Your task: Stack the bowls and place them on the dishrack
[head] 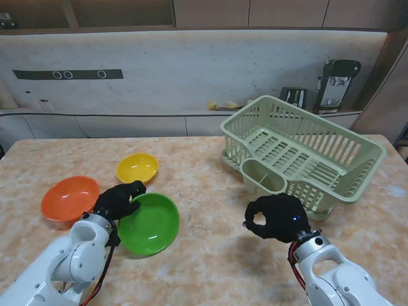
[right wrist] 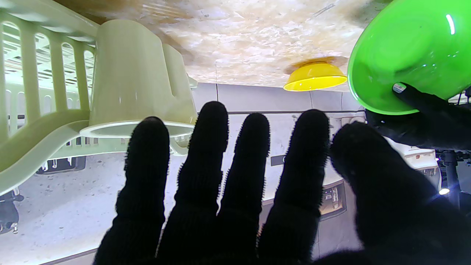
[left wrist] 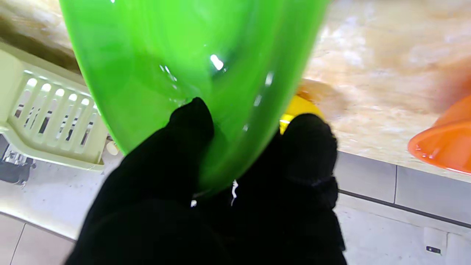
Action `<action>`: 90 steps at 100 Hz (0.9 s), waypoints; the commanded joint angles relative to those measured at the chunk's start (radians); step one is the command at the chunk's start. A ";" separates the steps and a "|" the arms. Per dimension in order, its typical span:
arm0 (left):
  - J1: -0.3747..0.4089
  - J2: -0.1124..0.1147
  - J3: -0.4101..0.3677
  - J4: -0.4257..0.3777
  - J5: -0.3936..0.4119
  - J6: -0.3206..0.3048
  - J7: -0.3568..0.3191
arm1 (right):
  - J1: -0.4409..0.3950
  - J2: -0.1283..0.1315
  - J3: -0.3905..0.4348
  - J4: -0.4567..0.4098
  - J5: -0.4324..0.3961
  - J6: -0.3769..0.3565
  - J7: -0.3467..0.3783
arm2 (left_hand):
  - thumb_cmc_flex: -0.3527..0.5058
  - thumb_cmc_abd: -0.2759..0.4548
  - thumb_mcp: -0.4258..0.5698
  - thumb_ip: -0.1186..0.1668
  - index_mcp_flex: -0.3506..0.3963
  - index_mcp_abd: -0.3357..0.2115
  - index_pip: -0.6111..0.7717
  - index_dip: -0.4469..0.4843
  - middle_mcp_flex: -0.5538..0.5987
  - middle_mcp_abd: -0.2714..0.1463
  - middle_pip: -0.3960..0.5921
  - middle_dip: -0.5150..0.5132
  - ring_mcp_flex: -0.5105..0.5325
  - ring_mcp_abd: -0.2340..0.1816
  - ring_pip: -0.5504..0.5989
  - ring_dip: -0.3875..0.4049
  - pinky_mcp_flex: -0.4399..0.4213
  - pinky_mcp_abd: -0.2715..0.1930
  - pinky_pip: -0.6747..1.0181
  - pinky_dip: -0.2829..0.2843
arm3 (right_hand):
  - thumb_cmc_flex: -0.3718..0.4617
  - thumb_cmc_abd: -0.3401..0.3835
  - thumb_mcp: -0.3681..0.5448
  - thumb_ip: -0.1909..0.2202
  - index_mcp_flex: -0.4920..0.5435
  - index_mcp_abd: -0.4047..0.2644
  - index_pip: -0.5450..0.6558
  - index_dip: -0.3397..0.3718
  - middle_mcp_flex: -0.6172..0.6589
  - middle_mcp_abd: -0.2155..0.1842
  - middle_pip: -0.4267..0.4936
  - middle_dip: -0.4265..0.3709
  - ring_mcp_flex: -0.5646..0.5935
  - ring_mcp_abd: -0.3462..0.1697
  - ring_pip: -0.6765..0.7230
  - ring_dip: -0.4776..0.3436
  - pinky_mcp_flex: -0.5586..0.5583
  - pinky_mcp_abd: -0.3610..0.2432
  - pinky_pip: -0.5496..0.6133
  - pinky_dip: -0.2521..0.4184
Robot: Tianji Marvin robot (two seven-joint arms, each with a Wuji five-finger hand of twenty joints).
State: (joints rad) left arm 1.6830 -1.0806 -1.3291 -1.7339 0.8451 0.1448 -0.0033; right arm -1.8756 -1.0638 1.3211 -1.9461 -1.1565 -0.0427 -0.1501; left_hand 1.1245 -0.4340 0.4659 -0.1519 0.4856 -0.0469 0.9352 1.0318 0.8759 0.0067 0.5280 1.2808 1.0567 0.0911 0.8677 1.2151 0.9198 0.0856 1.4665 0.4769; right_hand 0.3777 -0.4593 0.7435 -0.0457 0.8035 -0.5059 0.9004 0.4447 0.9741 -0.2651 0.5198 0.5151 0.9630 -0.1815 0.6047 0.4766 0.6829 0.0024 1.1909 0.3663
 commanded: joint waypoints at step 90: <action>-0.072 -0.059 0.178 -0.049 -0.290 0.094 0.085 | -0.071 -0.012 0.052 -0.034 -0.013 0.033 -0.031 | 0.126 0.093 0.190 0.110 0.078 -0.015 0.100 0.034 0.013 0.031 0.030 0.012 0.072 -0.104 -0.010 0.034 0.079 -0.079 0.016 0.008 | -0.024 0.026 -0.002 0.003 0.011 -0.033 0.017 -0.005 0.021 -0.024 0.006 -0.009 0.003 -0.007 -0.005 -0.005 -0.009 0.009 -0.002 -0.004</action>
State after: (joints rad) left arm 1.6233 -1.1216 -1.1636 -1.7926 0.5540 0.2299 0.0938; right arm -1.9334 -1.0705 1.3741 -1.9725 -1.1661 -0.0091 -0.1913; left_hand 1.1228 -0.4343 0.4734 -0.1391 0.4859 -0.0299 0.9366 1.0323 0.8781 0.0306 0.5307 1.2808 1.0829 0.0858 0.8762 1.2566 0.9614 0.0839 1.4667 0.4771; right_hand 0.3776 -0.4593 0.7436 -0.0457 0.8041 -0.5065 0.9004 0.4447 0.9745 -0.2651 0.5155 0.5151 0.9619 -0.1815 0.6047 0.4766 0.6829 0.0030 1.1907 0.3663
